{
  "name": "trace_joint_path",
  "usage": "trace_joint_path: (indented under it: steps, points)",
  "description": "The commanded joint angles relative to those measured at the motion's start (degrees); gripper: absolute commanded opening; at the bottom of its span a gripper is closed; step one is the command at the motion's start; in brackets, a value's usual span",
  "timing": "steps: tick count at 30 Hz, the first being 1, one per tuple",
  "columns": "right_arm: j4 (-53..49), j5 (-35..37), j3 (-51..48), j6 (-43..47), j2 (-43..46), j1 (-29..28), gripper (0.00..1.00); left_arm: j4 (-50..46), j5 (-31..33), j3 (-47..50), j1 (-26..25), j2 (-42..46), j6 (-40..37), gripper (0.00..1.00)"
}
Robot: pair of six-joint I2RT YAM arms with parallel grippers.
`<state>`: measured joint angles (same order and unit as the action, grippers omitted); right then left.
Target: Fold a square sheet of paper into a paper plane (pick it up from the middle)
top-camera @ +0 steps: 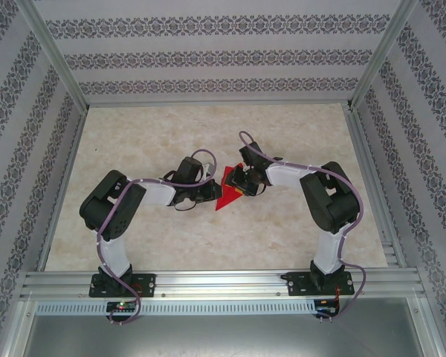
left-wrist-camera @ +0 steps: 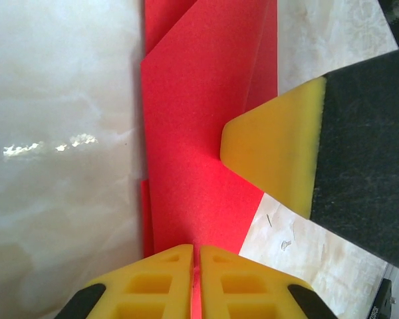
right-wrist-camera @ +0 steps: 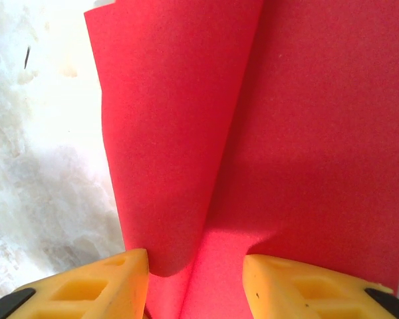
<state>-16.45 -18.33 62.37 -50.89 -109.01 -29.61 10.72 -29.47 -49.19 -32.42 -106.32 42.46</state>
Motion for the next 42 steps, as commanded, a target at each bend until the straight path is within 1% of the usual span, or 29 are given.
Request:
trace_joint_path:
  steps: [1,10,17,23,32,39,42]
  points:
    - [-5.93,7.11,-3.94,0.96,-6.46,0.14,0.45,-1.63,0.95,-1.26,-0.45,-0.73,-1.42,0.12]
    - [-8.13,8.03,-2.94,0.37,-8.5,0.08,0.4,-1.81,0.66,-0.95,-0.46,-0.19,-1.4,0.12]
    - [-8.62,7.9,-2.29,0.28,-9.35,0.04,0.39,-0.82,0.34,-0.82,-0.19,2.02,-0.06,0.13]
    - [-8.47,7.73,-2.25,0.18,-9.9,-0.01,0.39,0.96,1.7,-1.16,-0.11,4.11,1.75,0.13]
    - [-8.07,7.43,-2.01,-0.25,-10.25,-0.01,0.39,0.99,-0.35,-2.11,-0.79,1.88,1.96,0.13]
    - [-7.99,7.65,-2.42,-0.61,-10.04,-0.01,0.38,-3.34,0.55,-4.36,-0.89,-0.57,0.32,0.13]
    - [-7.88,7.75,-2.72,-0.87,-9.99,0.1,0.37,-4.4,1.62,-4.99,-0.89,-1.43,-0.09,0.11]
